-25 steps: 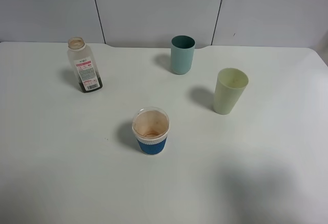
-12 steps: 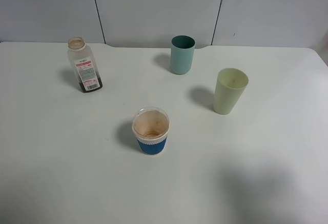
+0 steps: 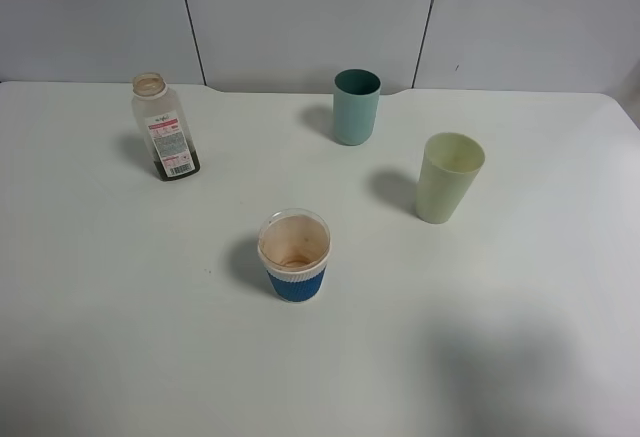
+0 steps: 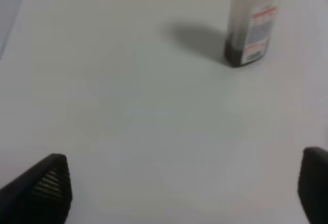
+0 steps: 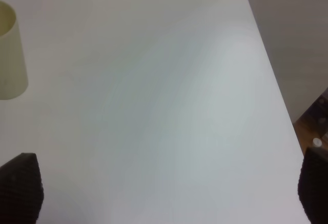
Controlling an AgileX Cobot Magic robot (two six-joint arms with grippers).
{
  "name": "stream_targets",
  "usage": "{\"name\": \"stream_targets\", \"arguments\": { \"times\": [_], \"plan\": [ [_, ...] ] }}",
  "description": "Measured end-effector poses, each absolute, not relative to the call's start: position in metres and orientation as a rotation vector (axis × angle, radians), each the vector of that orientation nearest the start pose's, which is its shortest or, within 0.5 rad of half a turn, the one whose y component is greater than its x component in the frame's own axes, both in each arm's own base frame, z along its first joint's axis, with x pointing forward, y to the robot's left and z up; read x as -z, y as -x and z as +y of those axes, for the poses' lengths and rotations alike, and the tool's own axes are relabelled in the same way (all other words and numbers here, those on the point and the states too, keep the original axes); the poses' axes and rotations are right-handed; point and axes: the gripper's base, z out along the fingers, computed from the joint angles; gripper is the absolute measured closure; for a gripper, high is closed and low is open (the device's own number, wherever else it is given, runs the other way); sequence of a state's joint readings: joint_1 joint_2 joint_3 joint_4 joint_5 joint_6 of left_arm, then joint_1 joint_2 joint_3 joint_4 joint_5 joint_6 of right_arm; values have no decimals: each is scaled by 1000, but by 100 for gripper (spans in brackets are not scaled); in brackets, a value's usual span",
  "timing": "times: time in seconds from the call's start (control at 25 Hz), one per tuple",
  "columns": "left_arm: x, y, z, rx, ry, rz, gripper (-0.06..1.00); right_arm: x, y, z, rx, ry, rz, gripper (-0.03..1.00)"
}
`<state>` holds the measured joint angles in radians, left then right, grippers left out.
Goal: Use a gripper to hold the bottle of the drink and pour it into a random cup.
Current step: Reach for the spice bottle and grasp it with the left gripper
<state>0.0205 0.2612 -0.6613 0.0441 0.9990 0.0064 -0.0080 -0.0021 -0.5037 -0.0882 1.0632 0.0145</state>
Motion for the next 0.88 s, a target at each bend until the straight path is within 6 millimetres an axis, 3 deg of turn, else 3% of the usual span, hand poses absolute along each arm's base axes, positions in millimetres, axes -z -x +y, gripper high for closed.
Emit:
{"name": "stream_targets", "arguments": {
  "times": [0.2, 0.32, 0.64, 0.88],
  "plan": [
    [-334, -62, 7, -126, -20, 2160, -2, -278, 6, -7, 102, -27, 2039, -2],
    [-331, -83, 8, -138, -53, 2217, -4, -278, 6, -7, 102, -27, 2039, -2],
    [-309, -133, 9, -158, -126, 2403, -4, -278, 6, -7, 102, -27, 2039, -2],
    [-278, -168, 11, -175, -163, 2601, -4, -278, 6, -7, 102, -27, 2039, -2]
  ]
}}
